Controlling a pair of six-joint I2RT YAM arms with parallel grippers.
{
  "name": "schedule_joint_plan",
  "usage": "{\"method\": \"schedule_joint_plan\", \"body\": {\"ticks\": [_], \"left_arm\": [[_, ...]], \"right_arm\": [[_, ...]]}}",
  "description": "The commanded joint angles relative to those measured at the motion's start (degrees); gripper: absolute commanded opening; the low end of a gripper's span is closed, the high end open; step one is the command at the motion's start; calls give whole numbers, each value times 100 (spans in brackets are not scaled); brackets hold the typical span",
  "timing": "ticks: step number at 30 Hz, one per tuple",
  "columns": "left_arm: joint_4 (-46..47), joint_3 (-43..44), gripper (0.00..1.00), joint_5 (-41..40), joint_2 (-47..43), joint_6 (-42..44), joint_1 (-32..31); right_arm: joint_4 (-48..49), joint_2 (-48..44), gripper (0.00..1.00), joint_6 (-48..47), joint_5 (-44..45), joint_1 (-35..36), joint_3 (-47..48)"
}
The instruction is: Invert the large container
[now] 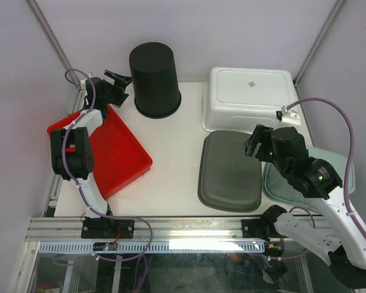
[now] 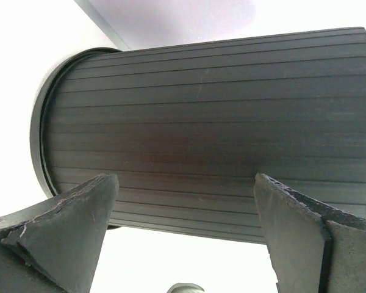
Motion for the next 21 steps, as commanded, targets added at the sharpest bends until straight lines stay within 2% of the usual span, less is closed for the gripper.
{"method": "schedule_joint_plan", "body": {"ticks": [1,8,12,17,21], "left_arm": [[532,292,99,305,203,-337,-16],[415,903,99,815,783,-45,-283],[128,1079,99,766,858,362,-535],[-83,705,99,586,527,757,-626],[-681,389,99,184,-23,1456,-629]], "right_arm": [[46,-45,74,29,192,-17,82],[73,31,74,30,141,-16,80],[56,-16,74,71,163,-13,48],[31,-48,74,74,209,-16,28],[82,-2,74,51,185,-17,-2]]}}
